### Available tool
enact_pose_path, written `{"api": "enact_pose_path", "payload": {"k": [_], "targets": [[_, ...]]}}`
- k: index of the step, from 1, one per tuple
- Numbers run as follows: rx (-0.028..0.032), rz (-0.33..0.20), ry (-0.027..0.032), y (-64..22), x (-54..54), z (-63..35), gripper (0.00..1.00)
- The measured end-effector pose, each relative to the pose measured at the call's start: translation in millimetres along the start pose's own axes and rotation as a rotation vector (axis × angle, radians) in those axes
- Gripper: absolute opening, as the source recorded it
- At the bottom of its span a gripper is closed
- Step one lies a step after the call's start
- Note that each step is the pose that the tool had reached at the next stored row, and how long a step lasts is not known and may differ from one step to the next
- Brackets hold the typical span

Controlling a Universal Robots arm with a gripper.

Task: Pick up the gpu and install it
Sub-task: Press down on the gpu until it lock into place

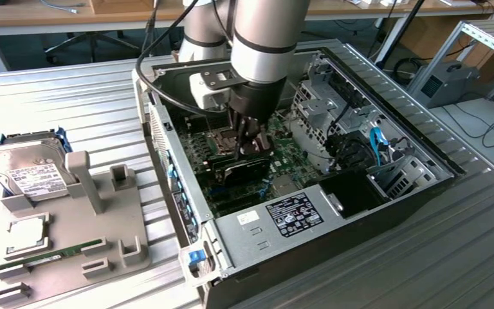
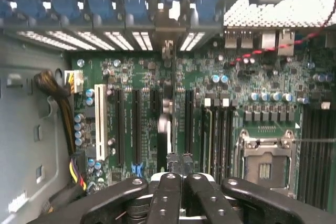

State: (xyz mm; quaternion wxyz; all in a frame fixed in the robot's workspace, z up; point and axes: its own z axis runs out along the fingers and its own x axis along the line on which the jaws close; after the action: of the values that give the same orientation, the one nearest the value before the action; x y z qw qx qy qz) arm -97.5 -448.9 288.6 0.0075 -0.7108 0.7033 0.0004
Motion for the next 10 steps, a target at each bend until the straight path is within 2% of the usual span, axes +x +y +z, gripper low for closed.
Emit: {"api": "enact_pose_path", "payload": {"k": [5,10], "targets": [[0.0000,0.000,0.0001,8.6,0.0,3.3,0.11],[-0.0001,0.000,0.0002,16.3,0.0,13.9,0.11]]}}
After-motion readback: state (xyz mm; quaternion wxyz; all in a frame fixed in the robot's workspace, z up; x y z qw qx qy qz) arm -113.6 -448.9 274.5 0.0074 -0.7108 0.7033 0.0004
